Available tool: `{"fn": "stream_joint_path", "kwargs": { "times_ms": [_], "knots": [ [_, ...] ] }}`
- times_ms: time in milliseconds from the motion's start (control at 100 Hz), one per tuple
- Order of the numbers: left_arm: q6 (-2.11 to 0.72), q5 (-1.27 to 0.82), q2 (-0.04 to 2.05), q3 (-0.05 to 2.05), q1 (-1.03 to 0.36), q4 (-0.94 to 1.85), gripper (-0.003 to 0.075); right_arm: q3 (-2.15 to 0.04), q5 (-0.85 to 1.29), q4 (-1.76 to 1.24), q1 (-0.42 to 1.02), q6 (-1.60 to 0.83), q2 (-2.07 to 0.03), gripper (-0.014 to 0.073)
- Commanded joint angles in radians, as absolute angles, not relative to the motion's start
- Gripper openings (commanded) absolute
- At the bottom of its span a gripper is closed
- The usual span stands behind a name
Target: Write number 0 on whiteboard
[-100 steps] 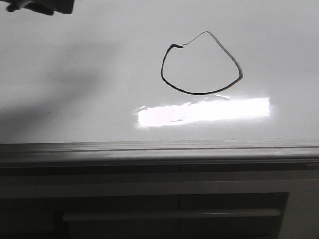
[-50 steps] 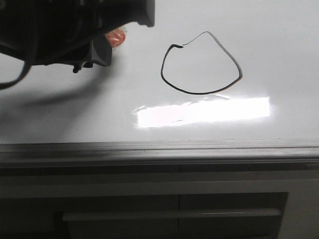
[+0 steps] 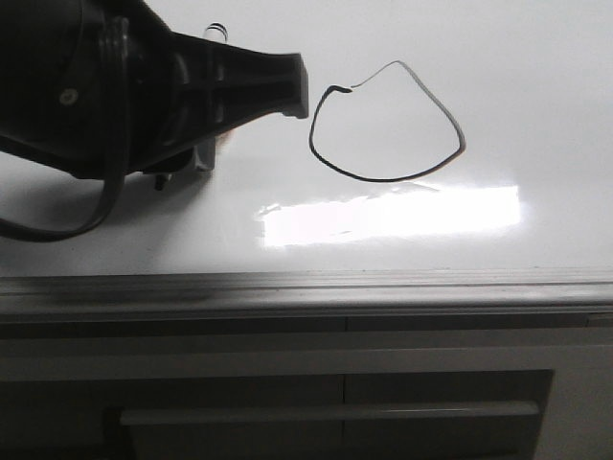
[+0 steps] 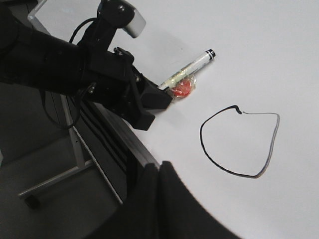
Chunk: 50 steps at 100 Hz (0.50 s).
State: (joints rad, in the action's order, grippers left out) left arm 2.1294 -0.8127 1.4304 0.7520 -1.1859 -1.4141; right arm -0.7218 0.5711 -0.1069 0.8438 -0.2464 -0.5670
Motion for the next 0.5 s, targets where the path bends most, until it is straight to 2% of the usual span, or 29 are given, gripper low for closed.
{"fn": "stream_joint_path", "kwargs": {
  "times_ms": [0, 490],
  "knots": [
    [2.162, -0.834, 1.428, 0.779, -1.170, -1.450, -0.0019, -0.745, 0.499, -0.114, 0.836, -0.245, -0.567, -0.0069],
    [2.162, -0.611, 1.435, 0.779, -1.058, -1.450, -0.0019, -0.745, 0.503, -0.117, 0.836, -0.245, -0.567, -0.0069]
  ]
}}
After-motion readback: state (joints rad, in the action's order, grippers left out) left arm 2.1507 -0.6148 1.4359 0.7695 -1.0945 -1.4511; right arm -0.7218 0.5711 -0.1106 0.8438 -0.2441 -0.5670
